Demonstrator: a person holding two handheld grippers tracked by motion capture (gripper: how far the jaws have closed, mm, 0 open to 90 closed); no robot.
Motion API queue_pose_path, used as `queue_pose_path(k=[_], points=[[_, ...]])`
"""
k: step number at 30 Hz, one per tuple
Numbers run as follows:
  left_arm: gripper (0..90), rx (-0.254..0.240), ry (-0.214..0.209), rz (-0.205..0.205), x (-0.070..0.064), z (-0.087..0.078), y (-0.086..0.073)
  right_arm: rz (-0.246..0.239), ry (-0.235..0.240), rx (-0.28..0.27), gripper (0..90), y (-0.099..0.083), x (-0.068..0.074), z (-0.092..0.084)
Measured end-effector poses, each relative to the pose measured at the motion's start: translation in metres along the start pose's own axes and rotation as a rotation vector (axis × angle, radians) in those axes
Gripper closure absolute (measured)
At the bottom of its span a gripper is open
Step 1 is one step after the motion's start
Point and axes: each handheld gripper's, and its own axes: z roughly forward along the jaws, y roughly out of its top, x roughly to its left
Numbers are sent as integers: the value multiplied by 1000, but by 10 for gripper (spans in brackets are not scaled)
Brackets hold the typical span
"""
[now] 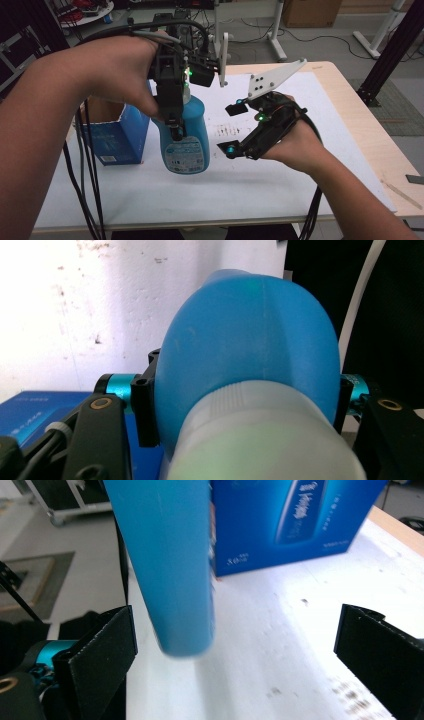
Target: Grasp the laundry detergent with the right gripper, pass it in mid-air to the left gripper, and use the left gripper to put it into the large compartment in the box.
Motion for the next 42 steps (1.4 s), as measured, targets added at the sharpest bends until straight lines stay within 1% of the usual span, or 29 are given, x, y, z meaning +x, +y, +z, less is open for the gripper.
queue_pose_path(k=[2,3,4,5,6,7,8,9,10,11,12,15,16,19,20,22,23,24,25,26,27,28,29,30,31,32,38,40,42], points=[[378,-6,7,-18,1,-4,-4,-2,-22,34,7,4,-5,-8],[378,-7,10,-36,2,-8,-6,-6,-23,50,6,5,-7,-10],[378,-10,12,-50,3,-10,-8,-17,-27,93,5,8,-12,-15],[377,-16,13,-74,5,-15,-13,-25,-30,126,4,9,-14,-18],[377,-21,12,-94,7,-18,-15,-42,-34,186,4,13,-18,-22],[377,-24,10,-114,9,-23,-19,-46,-37,221,4,15,-20,-25],[377,-30,8,-142,11,-30,-24,-57,-47,268,4,17,-24,-29],[377,-32,7,-156,13,-34,-26,-73,-58,336,4,20,-27,-34],[377,-40,5,-179,15,-39,-30,-79,-61,375,5,22,-29,-36],[376,-47,1,-205,17,-47,-35,-95,-75,410,4,24,-32,-41],[377,-52,-1,-222,19,-51,-37,-105,-83,446,5,27,-35,-45],[376,-49,-16,-312,26,-66,-47,-121,-98,522,5,31,-40,-55],[376,-48,-19,-337,29,-71,-50,-119,-100,546,5,32,-41,-59],[376,-51,-24,-416,35,-84,-58,-127,-95,598,5,36,-44,-66],[376,-63,-27,-445,37,-89,-61,-130,-99,610,5,36,-45,-67],[376,-87,-32,-504,41,-98,-68,-131,-91,634,5,38,-46,-69],[375,-102,-39,-554,44,-102,-73,-134,-93,640,5,38,-47,-70],[375,-113,-48,-593,46,-105,-77,-133,-93,648,5,39,-48,-71],[375,-119,-53,-624,48,-107,-80,-134,-89,653,5,39,-48,-72],[375,-125,-60,-662,50,-109,-85,-130,-90,652,5,39,-49,-72],[375,-129,-70,-717,53,-110,-92,-130,-90,655,5,38,-50,-73],[375,-132,-67,-749,55,-111,-97,-126,-93,655,6,38,-50,-74],[375,-138,-59,-784,56,-112,-101,-128,-93,654,5,37,-51,-74],[375,-138,-51,-806,57,-112,-105,-130,-97,658,5,37,-51,-75],[375,-138,-51,-806,57,-112,-105,-130,-97,658,5,37,-51,-75],[375,-124,-30,-878,62,-113,-116,-125,-100,661,5,36,-51,-75],[376,-83,35,-1085,70,-111,-143,-119,-107,674,6,32,-53,-75],[376,-69,62,-1138,73,-109,-148,-123,-108,673,6,32,-53,-74],[376,-49,73,-1179,76,-106,-153,-125,-105,670,6,32,-53,-73]])
